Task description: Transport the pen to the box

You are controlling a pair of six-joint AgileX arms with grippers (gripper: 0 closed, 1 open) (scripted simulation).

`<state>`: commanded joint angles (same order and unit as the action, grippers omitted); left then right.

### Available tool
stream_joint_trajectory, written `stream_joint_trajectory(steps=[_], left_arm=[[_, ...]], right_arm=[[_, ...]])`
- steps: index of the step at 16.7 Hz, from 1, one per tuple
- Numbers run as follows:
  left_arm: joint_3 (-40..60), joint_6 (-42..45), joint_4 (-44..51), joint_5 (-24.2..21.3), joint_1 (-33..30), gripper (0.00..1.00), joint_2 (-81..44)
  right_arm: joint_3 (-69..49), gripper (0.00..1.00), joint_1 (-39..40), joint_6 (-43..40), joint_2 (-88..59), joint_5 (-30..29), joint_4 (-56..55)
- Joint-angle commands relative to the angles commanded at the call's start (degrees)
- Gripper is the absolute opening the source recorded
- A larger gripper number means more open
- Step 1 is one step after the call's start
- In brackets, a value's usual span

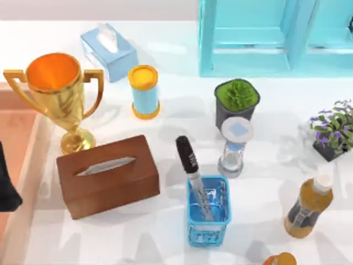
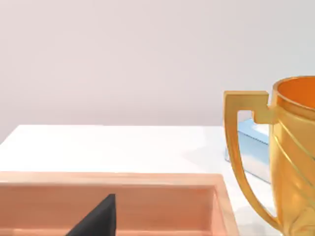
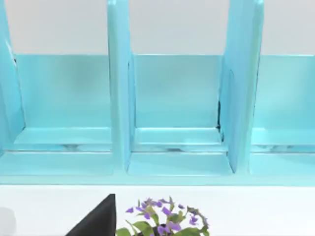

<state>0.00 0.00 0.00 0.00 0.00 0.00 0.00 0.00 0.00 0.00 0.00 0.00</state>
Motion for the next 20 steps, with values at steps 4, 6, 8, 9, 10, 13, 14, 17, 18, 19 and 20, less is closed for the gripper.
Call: stream_joint_trajectory(steps=[4, 6, 8, 9, 10, 13, 14, 17, 18, 19, 20], left_arm=[[0.1, -0.7, -1.5, 0.4, -1.2, 1.0, -1.6], [0.3, -2.3, -4.9, 1.4, -4.1, 1.0, -5.3], [0.6, -4.7, -10.0, 2.7, -8.3, 1.0, -10.9], [0.7, -6.1, -13.0, 3.6, -10.8, 1.0, -14.2], [0.8, -7.7, -16.2, 4.5, -13.6, 1.0, -17.8], [1.2, -12.8, -27.1, 7.6, -22.9, 1.0, -30.1], [1.2, -14.6, -31.0, 8.7, -26.2, 1.0, -34.6], [1.4, -20.2, -42.9, 12.1, -36.3, 1.0, -48.3], [1.4, -22.1, -46.8, 13.2, -39.7, 1.0, -52.9], [1.4, -24.0, -50.7, 14.3, -42.9, 1.0, -57.4], [1.4, -25.7, -54.4, 15.4, -46.0, 1.0, -61.9]], right_arm=[[0.0, 1.0, 0.0, 0.0, 0.0, 0.0, 0.0], [0.0, 1.0, 0.0, 0.0, 0.0, 0.0, 0.0], [0.0, 1.0, 0.0, 0.0, 0.0, 0.0, 0.0], [0.0, 1.0, 0.0, 0.0, 0.0, 0.0, 0.0], [0.0, 1.0, 0.0, 0.0, 0.0, 0.0, 0.0], [0.0, 1.0, 0.0, 0.0, 0.0, 0.0, 0.0], [0.0, 1.0, 0.0, 0.0, 0.0, 0.0, 0.0], [0.0, 1.0, 0.0, 0.0, 0.0, 0.0, 0.0], [0.0, 1.0, 0.0, 0.0, 0.0, 0.0, 0.0], [0.0, 1.0, 0.0, 0.0, 0.0, 0.0, 0.0], [0.0, 1.0, 0.0, 0.0, 0.0, 0.0, 0.0]])
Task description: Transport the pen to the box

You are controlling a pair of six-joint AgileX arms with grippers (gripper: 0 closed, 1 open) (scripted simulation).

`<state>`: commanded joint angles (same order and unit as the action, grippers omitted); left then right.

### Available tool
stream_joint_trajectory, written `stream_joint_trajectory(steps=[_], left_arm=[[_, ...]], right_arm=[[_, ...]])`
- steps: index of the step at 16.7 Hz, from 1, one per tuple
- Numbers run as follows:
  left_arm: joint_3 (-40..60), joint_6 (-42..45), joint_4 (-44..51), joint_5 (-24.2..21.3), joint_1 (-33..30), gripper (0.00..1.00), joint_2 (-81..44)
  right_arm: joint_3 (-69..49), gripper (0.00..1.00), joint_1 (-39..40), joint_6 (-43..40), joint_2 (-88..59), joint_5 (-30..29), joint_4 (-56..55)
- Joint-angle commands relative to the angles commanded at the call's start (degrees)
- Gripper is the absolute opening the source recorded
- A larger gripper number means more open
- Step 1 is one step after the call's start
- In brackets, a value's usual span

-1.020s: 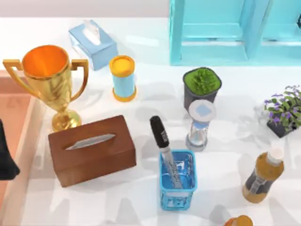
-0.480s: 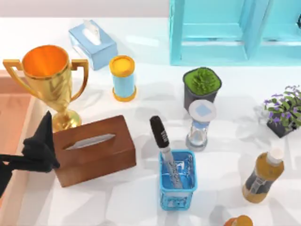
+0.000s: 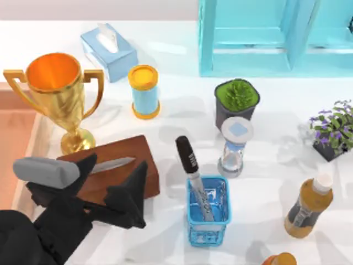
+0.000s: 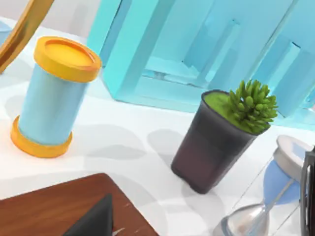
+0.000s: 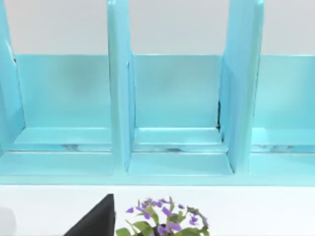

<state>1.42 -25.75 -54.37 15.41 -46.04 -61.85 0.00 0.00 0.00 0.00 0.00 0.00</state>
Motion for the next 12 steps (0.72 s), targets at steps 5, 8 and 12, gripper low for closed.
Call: stream_joint_trajectory(steps=[5, 8, 12], left_arm=[[-0.2, -7.6, -15.5, 4.6, -12.8, 1.0, -19.1], [-0.5, -10.5, -21.1, 6.4, -17.3, 1.0, -26.4], [-0.7, -11.5, -23.0, 7.1, -18.7, 1.0, -29.1]], right_arm=[[0.0, 1.0, 0.0, 0.0, 0.0, 0.0, 0.0], [0.0, 1.0, 0.0, 0.0, 0.0, 0.0, 0.0], [0.0, 1.0, 0.0, 0.0, 0.0, 0.0, 0.0]])
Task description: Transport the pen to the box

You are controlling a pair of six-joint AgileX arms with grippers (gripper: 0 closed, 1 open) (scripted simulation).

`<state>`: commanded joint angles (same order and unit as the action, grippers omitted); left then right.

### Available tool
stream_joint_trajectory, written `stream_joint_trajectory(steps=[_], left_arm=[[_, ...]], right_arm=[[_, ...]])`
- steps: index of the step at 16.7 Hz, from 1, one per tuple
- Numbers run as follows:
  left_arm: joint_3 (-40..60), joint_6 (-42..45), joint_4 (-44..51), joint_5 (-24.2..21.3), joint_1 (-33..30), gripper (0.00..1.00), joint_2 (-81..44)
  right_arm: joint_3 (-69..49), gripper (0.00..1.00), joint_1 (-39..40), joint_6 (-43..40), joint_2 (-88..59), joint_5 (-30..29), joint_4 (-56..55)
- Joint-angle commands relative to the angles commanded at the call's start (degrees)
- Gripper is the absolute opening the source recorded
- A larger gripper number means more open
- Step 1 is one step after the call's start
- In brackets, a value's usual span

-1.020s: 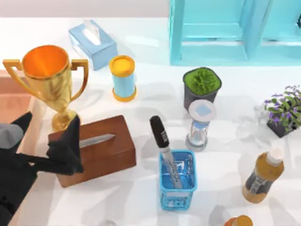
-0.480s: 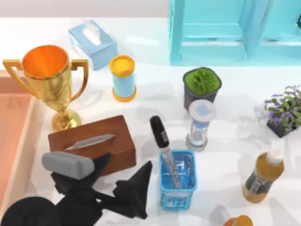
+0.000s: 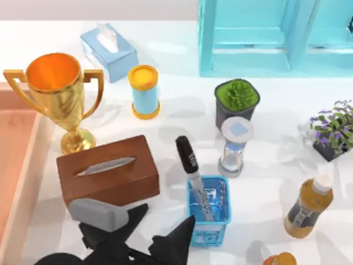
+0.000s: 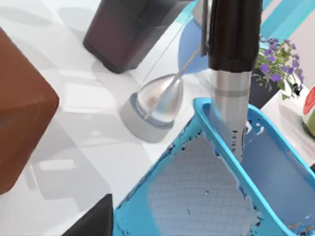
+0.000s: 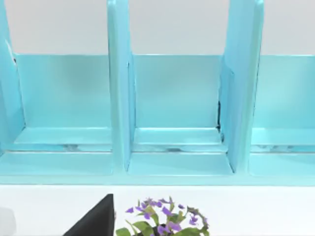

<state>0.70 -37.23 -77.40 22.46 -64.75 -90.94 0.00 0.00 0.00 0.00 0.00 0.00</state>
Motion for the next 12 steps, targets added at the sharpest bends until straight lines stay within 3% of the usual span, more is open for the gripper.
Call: stream_joint_trajectory(steps=[5, 12], left_arm=[[1.1, 0.2, 0.7, -0.4, 0.5, 1.0, 0.3], [14.6, 1.1, 4.8, -4.4, 4.3, 1.0, -9.1]], right_arm=[[0.0, 1.0, 0.0, 0.0, 0.0, 0.0, 0.0], [0.0, 1.0, 0.0, 0.0, 0.0, 0.0, 0.0]])
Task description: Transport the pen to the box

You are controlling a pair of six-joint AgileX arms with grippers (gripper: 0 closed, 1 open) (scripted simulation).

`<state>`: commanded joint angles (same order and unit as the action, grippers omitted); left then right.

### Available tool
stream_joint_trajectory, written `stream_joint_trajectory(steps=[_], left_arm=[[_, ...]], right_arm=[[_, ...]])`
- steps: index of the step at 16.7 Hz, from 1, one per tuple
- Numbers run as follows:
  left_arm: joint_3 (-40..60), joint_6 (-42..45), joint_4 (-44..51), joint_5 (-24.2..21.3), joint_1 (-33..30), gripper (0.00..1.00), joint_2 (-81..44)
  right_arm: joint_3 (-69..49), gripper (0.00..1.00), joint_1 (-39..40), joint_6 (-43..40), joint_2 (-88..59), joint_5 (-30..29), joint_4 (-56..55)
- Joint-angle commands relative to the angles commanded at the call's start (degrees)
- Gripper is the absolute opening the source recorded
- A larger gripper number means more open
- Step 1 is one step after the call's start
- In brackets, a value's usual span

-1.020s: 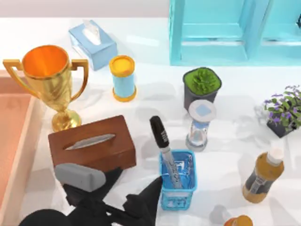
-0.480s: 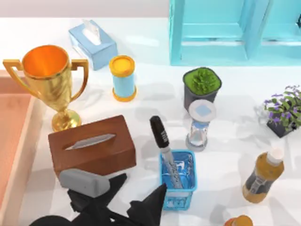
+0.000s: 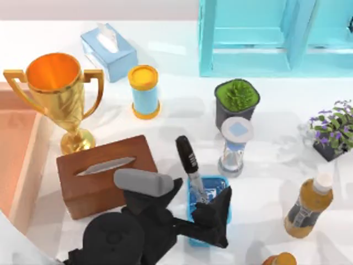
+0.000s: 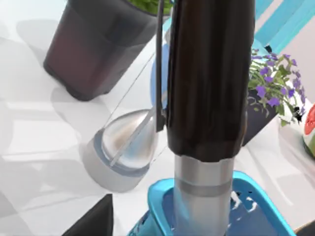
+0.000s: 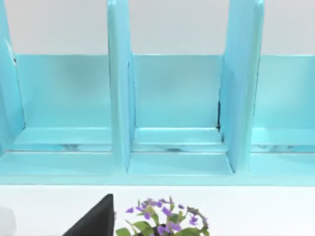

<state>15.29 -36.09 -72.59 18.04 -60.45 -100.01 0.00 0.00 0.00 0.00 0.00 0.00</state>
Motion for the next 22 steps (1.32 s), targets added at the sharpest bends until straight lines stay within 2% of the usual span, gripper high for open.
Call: stream_joint_trajectory(steps=[6, 11, 22], left_arm=[[5.9, 0.8, -5.4, -4.2, 4.0, 1.0, -11.6], [6.0, 0.9, -6.5, -4.6, 4.6, 1.0, -12.7], [6.0, 0.9, -6.5, -4.6, 4.6, 0.17, -12.7]], right_arm=[[0.0, 1.0, 0.0, 0.0, 0.0, 0.0, 0.0], [0.0, 1.0, 0.0, 0.0, 0.0, 0.0, 0.0], [0.0, 1.0, 0.0, 0.0, 0.0, 0.0, 0.0]])
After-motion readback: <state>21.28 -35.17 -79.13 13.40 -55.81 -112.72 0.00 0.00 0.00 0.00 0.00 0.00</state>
